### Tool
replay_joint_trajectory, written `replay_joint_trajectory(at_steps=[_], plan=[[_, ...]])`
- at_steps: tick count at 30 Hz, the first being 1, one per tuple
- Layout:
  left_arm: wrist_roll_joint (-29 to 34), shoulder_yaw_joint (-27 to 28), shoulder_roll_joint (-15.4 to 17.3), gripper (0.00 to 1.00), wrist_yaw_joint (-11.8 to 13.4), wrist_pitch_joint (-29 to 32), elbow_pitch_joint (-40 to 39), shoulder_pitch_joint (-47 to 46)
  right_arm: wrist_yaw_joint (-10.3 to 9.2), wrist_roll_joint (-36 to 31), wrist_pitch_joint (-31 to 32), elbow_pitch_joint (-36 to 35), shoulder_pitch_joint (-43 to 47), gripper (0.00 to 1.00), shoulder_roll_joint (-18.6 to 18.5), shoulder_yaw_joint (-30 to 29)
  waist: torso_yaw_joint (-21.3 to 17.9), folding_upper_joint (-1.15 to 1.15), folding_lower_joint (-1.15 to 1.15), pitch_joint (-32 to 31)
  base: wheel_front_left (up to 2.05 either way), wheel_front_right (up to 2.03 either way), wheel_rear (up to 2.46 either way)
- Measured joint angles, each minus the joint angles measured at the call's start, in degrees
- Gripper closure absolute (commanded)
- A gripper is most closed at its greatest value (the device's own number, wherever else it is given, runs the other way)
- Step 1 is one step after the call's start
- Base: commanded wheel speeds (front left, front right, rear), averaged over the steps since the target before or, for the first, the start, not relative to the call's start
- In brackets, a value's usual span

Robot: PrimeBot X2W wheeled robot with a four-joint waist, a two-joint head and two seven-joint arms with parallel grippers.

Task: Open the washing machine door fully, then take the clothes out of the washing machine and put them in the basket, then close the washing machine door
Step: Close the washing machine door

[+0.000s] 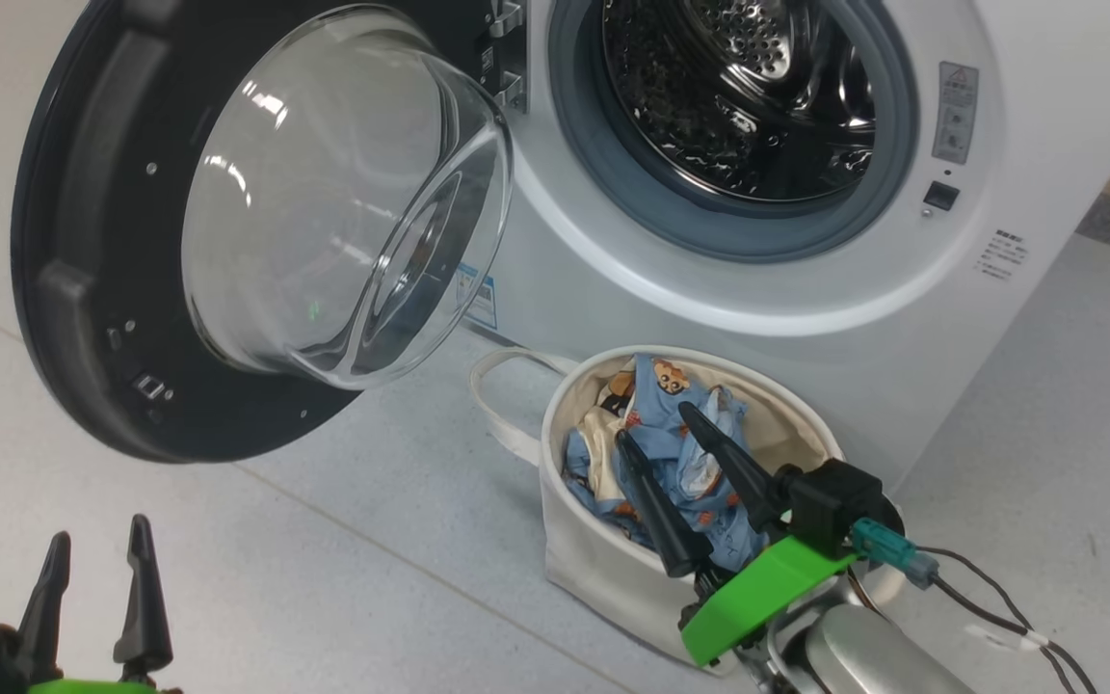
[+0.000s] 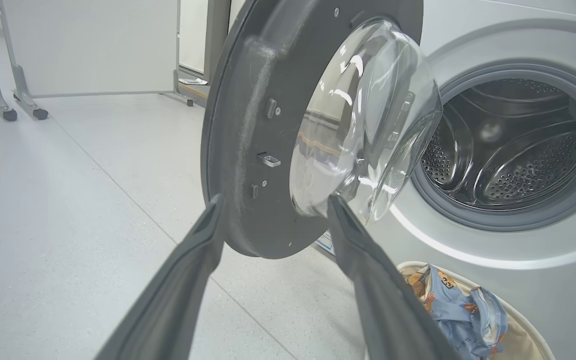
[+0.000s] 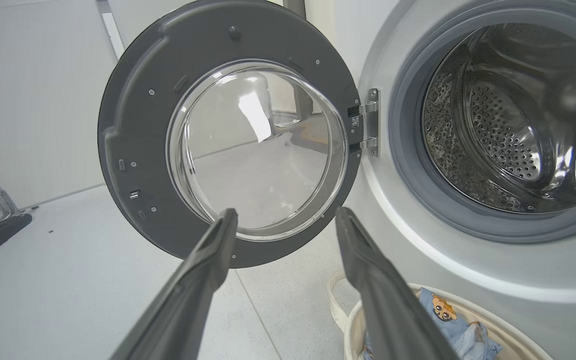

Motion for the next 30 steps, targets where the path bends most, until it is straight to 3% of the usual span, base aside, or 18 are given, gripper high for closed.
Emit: replay_joint_trajectory(at_steps=[3, 4, 5, 14, 17, 23, 27, 30], plan=[[-1.78, 0.25, 0.26, 0.01, -0.64, 1.46, -0.25, -0.16, 0.0, 0.01, -0.01, 0.05, 0.09, 0.0, 0.02, -0.01, -0.31, 0.0, 0.0, -0.55, 0.0, 0.0, 0.0], [-3.41, 0.8, 0.27, 0.94, -1.44, 2.27, -0.33, -0.45, 0.0, 0.01, -0.01, 0.03, 0.15, 0.0, 0.03, -0.01, -0.4, 0.0, 0.0, -0.71, 0.0, 0.0, 0.0], [-5.69, 1.55, 0.31, 1.0, -2.09, 3.54, -0.2, -1.12, 0.0, 0.02, -0.01, 0.01, 0.23, 0.0, 0.03, 0.0, -0.48, 0.0, 0.0, -0.87, 0.0, 0.0, 0.0], [-16.0, 9.04, 6.17, 1.0, -2.59, 13.0, 10.53, -21.13, 0.0, 0.11, -0.01, -0.12, 1.46, 0.0, 0.2, 0.27, -1.46, 0.0, 0.0, -1.98, 0.0, 0.0, 0.0], [-18.57, 10.04, 6.55, 1.0, -2.64, 15.02, 14.99, -25.13, 0.0, 0.1, -0.01, -0.16, 1.69, 0.0, 0.3, 0.03, -1.82, 0.0, 0.0, -2.17, 0.0, 0.0, 0.0], [-26.76, 11.63, 5.95, 1.0, -5.05, 22.28, 28.88, -35.78, 0.0, -0.01, -0.01, -0.24, 3.32, 0.0, 0.32, -0.51, -2.75, 0.0, 0.0, -2.02, 0.0, 0.0, 0.0], [-28.25, 12.61, 6.24, 1.0, -5.2, 23.27, 37.07, -41.04, 0.0, -0.09, -0.01, -0.49, 3.4, 0.0, 0.31, -0.65, -3.86, 0.0, 0.0, -1.89, 0.0, 0.0, 0.0], [-30.36, 13.57, 6.3, 1.0, -6.93, 25.02, 44.11, -44.31, 0.0, -0.1, 0.0, -0.51, 3.39, 0.0, 0.15, -0.62, -5.31, 0.0, 0.0, -1.63, 0.0, 0.0, 0.0]])
